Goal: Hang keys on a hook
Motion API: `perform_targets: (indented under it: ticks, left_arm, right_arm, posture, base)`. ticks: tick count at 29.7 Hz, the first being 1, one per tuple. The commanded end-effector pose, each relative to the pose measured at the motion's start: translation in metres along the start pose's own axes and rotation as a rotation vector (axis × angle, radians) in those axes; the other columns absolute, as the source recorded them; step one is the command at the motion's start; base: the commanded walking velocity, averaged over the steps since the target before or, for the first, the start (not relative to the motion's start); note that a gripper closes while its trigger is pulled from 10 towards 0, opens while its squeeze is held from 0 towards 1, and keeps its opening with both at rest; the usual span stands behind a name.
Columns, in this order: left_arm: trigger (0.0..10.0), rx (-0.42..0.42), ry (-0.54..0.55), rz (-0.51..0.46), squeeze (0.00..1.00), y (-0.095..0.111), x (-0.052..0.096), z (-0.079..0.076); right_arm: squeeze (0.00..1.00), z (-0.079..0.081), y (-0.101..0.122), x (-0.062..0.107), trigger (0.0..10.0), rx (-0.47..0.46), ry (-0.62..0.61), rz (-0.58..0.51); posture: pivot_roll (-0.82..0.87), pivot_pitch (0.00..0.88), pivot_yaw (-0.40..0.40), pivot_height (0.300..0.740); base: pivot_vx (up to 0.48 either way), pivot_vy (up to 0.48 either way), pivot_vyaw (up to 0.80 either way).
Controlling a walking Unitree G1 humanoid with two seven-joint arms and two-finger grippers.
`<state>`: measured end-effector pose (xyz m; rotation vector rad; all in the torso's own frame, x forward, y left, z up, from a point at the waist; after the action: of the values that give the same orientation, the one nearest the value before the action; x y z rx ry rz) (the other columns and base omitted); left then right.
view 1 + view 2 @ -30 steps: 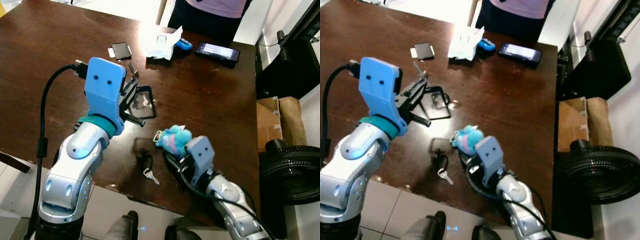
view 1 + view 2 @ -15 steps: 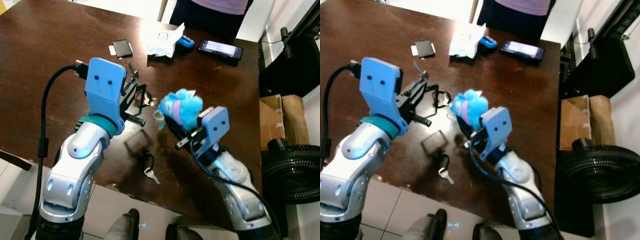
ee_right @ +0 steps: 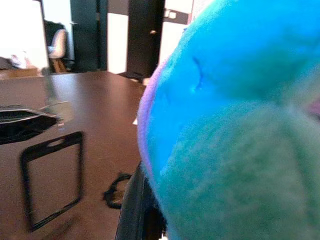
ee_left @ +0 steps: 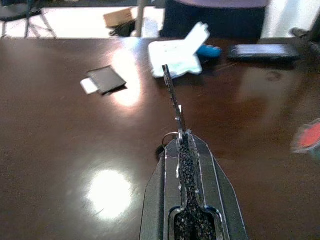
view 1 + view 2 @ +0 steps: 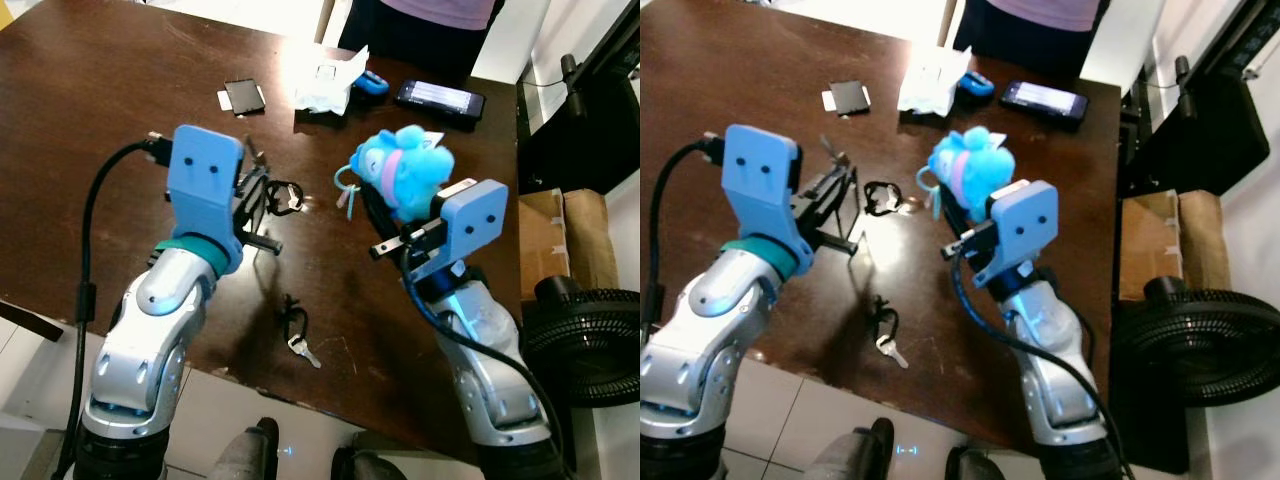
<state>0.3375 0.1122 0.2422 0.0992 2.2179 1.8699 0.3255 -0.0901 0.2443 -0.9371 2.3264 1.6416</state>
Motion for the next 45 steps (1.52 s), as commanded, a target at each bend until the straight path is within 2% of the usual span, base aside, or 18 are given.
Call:
perform_targets:
  ticks: [1,5,6,9,10,11,12,23,24,25,26,27,28,30,31,34,42,45]
  left_arm:
    - [10.0,-0.002,0.018,0.011,0.00,-0.006,0.001,0.003]
    - [10.0,-0.017,0.023,0.017,0.00,-0.009,0.003,0.004]
    - [10.0,-0.018,0.025,0.018,0.00,-0.009,0.003,0.005]
    - [10.0,-0.018,0.026,0.018,0.00,-0.009,0.003,0.005]
    - [10.0,-0.017,0.027,0.018,0.00,-0.010,0.003,0.005]
    - [10.0,-0.017,0.027,0.018,0.00,-0.010,0.003,0.005]
    - [10.0,-0.016,0.028,0.018,0.00,-0.010,0.003,0.005]
    - [10.0,-0.015,0.027,0.009,0.00,-0.009,0.002,0.004]
    - [10.0,-0.042,0.020,-0.029,0.00,-0.003,0.003,0.004]
    - [10.0,-0.042,0.020,-0.029,0.00,-0.003,0.003,0.004]
    - [10.0,-0.088,0.013,-0.095,0.00,0.009,0.005,0.003]
    - [10.0,-0.088,0.013,-0.095,0.00,0.009,0.005,0.003]
    - [10.0,-0.098,0.016,-0.149,0.00,0.019,0.007,0.005]
    - [10.0,-0.098,0.016,-0.149,0.00,0.019,0.007,0.005]
    - [10.0,-0.100,0.028,-0.194,0.00,0.028,0.006,0.008]
    - [10.0,-0.103,0.051,-0.221,0.00,0.031,0.002,0.014]
    - [10.0,-0.121,0.064,-0.202,0.00,0.024,-0.001,0.019]
    - [10.0,-0.126,0.064,-0.176,0.00,0.012,-0.001,0.022]
  right_arm:
    - [0.00,0.000,0.002,0.003,10.0,0.070,-0.024,-0.008]
    - [0.00,0.003,-0.012,0.010,10.0,0.098,-0.026,0.041]
    - [0.00,0.003,-0.016,0.011,7.8,0.082,-0.035,0.059]
    - [0.00,0.002,-0.018,0.012,7.8,0.072,-0.042,0.069]
    - [0.00,0.002,-0.019,0.012,2.2,0.065,-0.052,0.073]
    - [0.00,0.002,-0.019,0.012,2.2,0.065,-0.052,0.073]
    - [0.00,0.001,-0.020,0.013,0.0,0.057,-0.061,0.075]
    - [0.00,0.000,-0.021,0.013,0.0,0.039,-0.083,0.068]
    - [0.00,0.001,-0.022,0.013,1.6,0.037,-0.081,0.077]
    - [0.00,0.001,-0.022,0.013,1.6,0.037,-0.081,0.077]
    - [0.00,0.000,-0.022,0.013,10.0,0.033,-0.084,0.083]
    - [0.00,0.000,-0.022,0.013,10.0,0.033,-0.084,0.083]
    - [0.00,-0.004,-0.024,0.013,10.0,0.007,-0.098,0.097]
    - [0.00,-0.004,-0.024,0.013,10.0,0.007,-0.098,0.097]
    - [0.00,-0.006,-0.030,0.014,10.0,-0.033,-0.115,0.124]
    - [0.00,-0.007,-0.039,0.016,10.0,-0.097,-0.140,0.157]
    - [0.00,0.002,-0.048,0.021,10.0,-0.122,-0.138,0.181]
    - [0.00,0.011,-0.046,0.021,10.0,-0.089,-0.114,0.159]
  posture:
    - [0.08,0.163,0.076,0.740]
    - [0.08,0.164,0.074,0.740]
    - [0.08,0.164,0.074,0.740]
    - [0.08,0.164,0.074,0.740]
    - [0.08,0.164,0.074,0.740]
    - [0.08,0.164,0.074,0.740]
    - [0.08,0.164,0.074,0.740]
    - [0.08,0.163,0.076,0.740]
    - [0.08,0.158,0.078,0.740]
    - [0.08,0.158,0.078,0.740]
    - [0.07,0.150,0.080,0.740]
    - [0.07,0.150,0.080,0.740]
    - [0.07,0.141,0.080,0.740]
    - [0.07,0.141,0.080,0.740]
    - [0.06,0.121,0.078,0.740]
    - [0.06,0.105,0.079,0.740]
    - [0.05,0.076,0.082,0.740]
    - [0.04,0.051,0.083,0.740]
  base:
    - [0.000,0.000,0.00]
    - [0.000,0.000,0.00]
    - [0.000,0.000,0.00]
    - [0.000,0.000,0.00]
    - [0.000,0.000,0.00]
    - [0.000,0.000,0.00]
    - [0.000,0.000,0.00]
    - [0.000,0.000,0.00]
    - [0.000,0.000,0.00]
    - [0.000,0.000,0.00]
    - [0.000,0.000,0.00]
    - [0.000,0.000,0.00]
    - [0.000,0.000,0.00]
    - [0.000,0.000,0.00]
    - [0.000,0.000,0.00]
    - [0.000,0.000,0.00]
    - [0.000,0.000,0.00]
    - [0.000,0.000,0.00]
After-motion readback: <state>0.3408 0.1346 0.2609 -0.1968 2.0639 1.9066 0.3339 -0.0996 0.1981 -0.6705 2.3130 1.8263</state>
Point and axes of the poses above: a point about 5 cm out from each wrist's last joint towards the gripper, its own x axis pointing back from the gripper into the wrist, its own y axis along the axis of the wrist's last joint, z = x × y, the point moved 5 cm from there along -x, pointing out of the wrist towards the gripper, and after that the axes turned 13 degrees about x, right-handed, at the moved point
